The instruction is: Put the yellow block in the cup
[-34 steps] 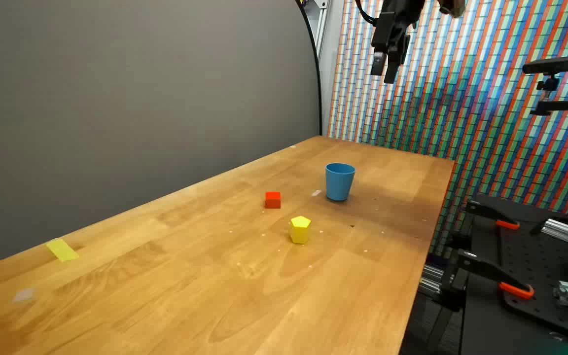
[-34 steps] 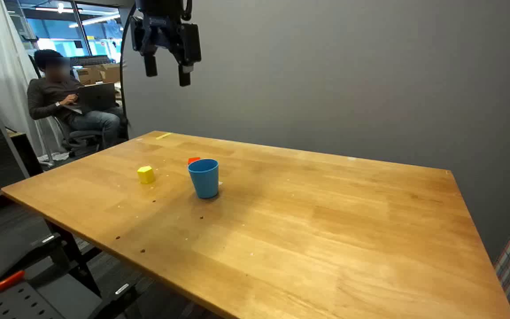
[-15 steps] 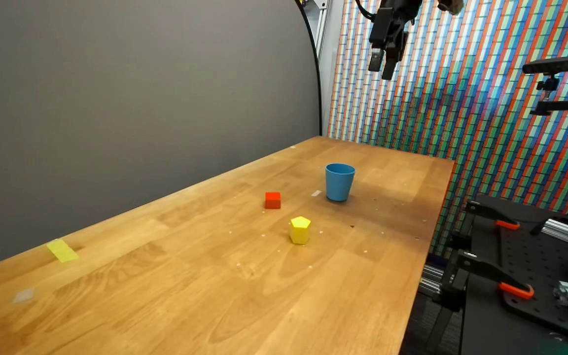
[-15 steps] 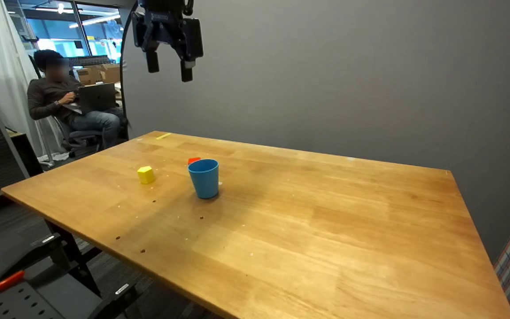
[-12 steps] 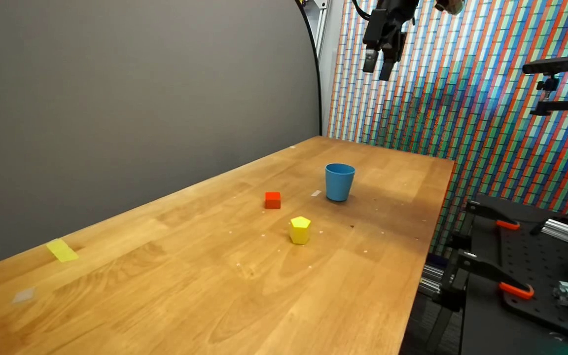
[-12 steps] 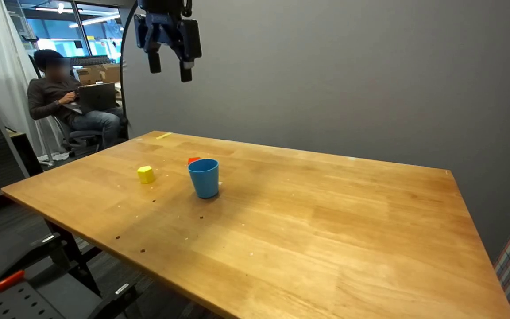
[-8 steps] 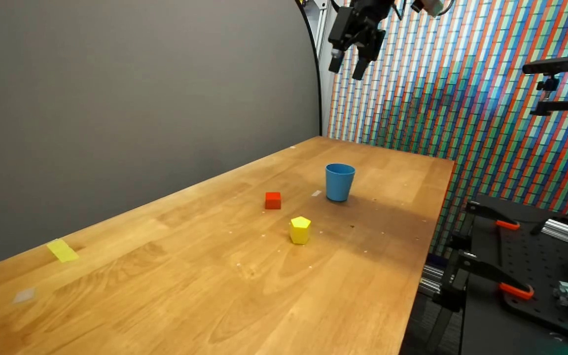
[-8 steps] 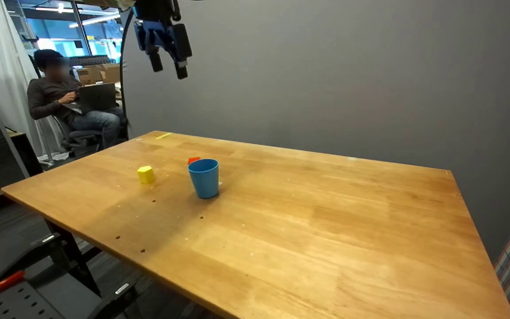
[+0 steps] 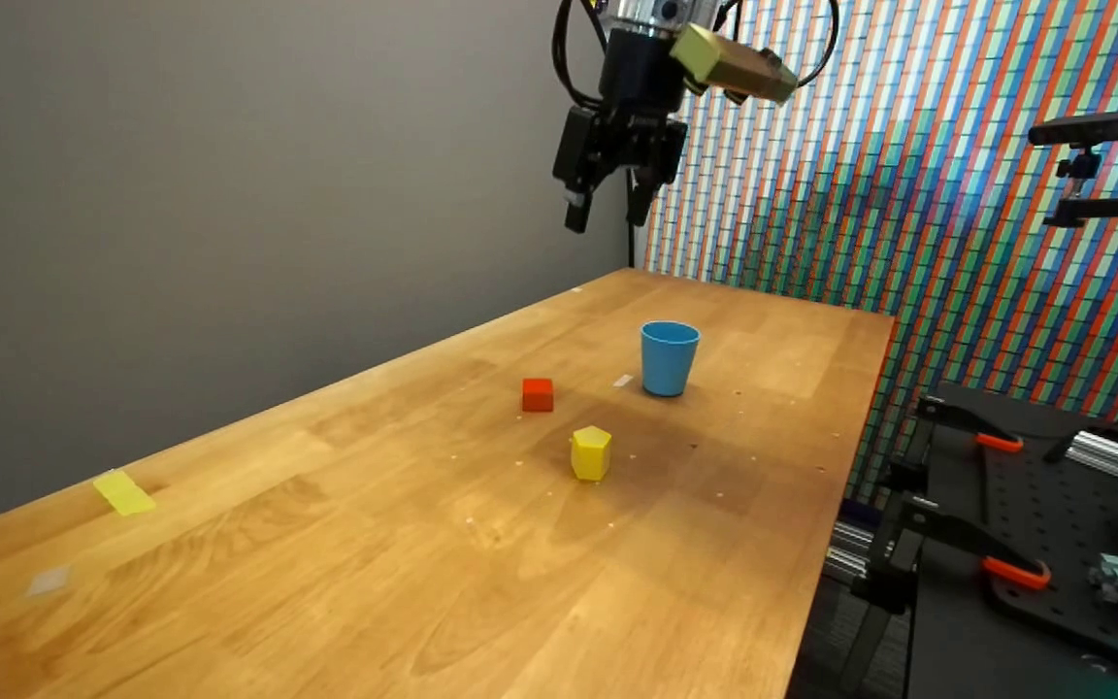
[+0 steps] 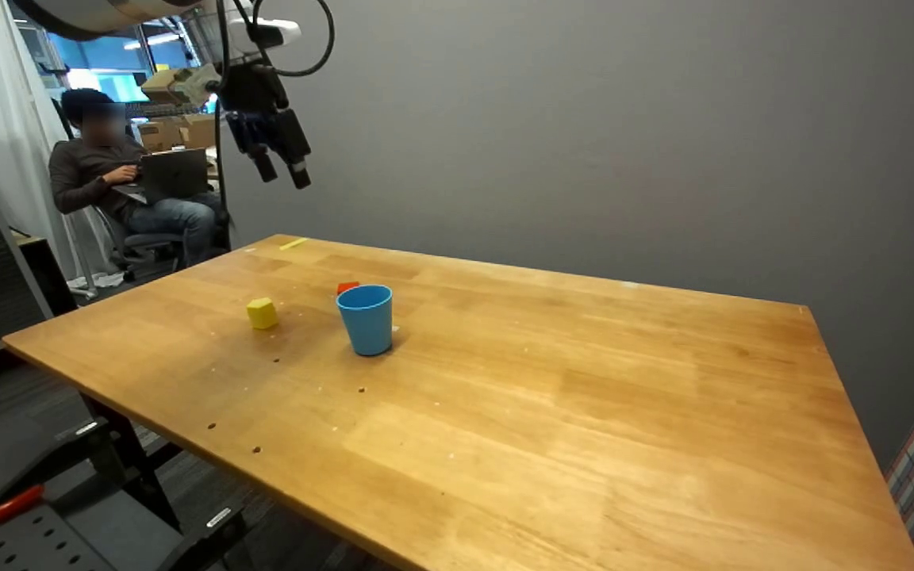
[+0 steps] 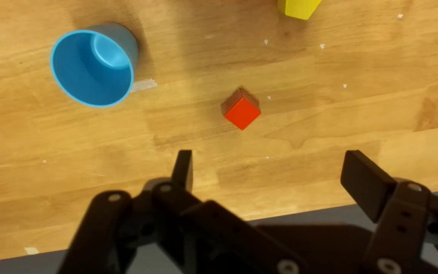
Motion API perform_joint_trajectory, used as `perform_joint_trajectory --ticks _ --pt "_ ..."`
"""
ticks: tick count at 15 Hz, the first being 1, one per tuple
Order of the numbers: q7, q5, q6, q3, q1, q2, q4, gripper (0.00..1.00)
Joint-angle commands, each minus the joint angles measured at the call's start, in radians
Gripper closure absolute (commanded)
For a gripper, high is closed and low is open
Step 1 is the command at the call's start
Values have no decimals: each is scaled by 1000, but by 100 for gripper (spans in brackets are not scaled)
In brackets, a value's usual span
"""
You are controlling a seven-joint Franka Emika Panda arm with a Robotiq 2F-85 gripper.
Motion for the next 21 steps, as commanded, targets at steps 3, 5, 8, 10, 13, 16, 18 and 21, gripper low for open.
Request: perform_joint_trajectory --ticks 3,5,8,10,13,16,18,21 --pt "166 -114 -9 -38 64 135 69 0" --pt "170 -80 -11 -49 83 185 80 0" --pt "173 -44 -5 -56 117 264 98 0" --pt "181 -20 1 -63 139 306 107 0" --pt "197 28 13 -74 170 367 121 0" --pt "185 58 75 -77 198 410 124 0" --pt "180 70 149 -83 217 434 118 0" --pt "167 75 246 -97 244 467 113 0"
